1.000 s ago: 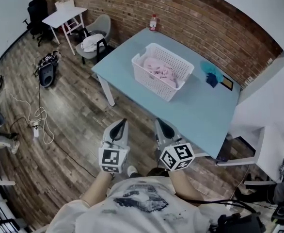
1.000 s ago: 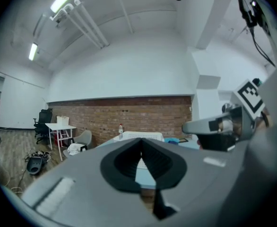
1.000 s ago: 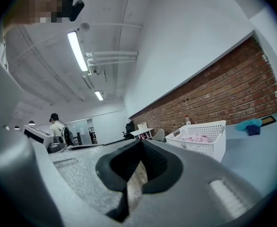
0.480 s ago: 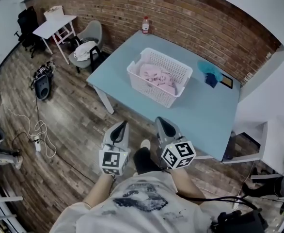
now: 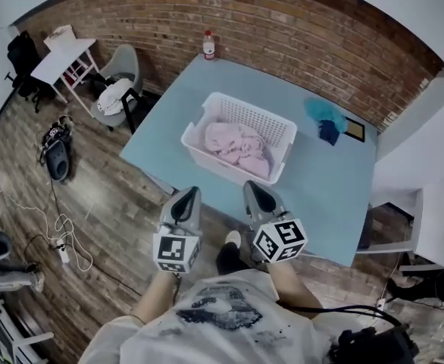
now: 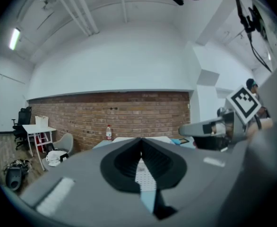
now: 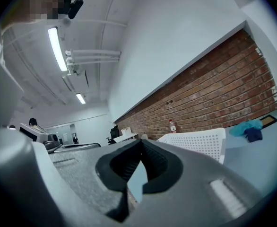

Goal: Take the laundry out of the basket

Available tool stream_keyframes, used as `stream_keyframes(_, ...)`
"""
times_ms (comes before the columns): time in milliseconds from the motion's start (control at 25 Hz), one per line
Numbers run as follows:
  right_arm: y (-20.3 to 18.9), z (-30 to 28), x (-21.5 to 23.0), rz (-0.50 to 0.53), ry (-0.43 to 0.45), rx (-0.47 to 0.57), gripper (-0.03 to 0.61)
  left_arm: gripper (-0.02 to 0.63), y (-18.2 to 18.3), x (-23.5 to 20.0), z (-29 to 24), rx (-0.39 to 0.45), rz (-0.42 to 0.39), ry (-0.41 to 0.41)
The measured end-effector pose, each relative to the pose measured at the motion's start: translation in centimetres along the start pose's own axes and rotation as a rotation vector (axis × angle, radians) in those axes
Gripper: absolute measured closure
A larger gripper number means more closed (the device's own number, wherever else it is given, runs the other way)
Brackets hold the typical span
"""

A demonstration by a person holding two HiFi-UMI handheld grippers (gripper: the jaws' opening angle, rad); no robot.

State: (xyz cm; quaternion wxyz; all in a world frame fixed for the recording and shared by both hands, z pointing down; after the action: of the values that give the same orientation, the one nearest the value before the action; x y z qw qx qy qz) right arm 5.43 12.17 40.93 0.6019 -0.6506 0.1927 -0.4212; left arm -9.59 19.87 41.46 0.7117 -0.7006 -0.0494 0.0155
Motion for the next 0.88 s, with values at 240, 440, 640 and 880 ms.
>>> stream_keyframes(240, 1.5, -6.2, 6.4, -0.030, -0.039, 0.005, 0.581, 0.621, -0.2, -2.1, -9.9, -0.036, 0.007, -0.047)
stream_keyframes(440, 3.0, -9.9, 11.3, -0.043, -0.076, 0.032, 0.581, 0.621, 0.0, -3.9, -16.5, -0.035, -0.013, -0.068)
stream_keyframes(640, 4.0, -11.7, 13.4, -0.016, -0.111, 0.039, 0.581, 0.621, -0.1, -4.8, -20.3, -0.058, -0.013, -0.104)
stream_keyframes(880, 3.7, -13.1, 15.0, 0.002, -0.165, 0.032, 0.581, 0.621, -0.5, -5.2, -23.9, -0.061, -0.045, -0.195)
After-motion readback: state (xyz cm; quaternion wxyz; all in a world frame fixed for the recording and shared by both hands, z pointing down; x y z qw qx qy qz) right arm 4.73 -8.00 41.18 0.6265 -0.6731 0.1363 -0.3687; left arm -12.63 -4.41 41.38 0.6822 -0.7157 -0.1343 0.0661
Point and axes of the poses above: the fingertips, and each gripper's own axes: z backward along the fingers, x to its right, y out of its top, the point moved 4 cm from there along z, backward along the fingers, and after that the axes turned 8 degrees about x, right-handed, at the moved point
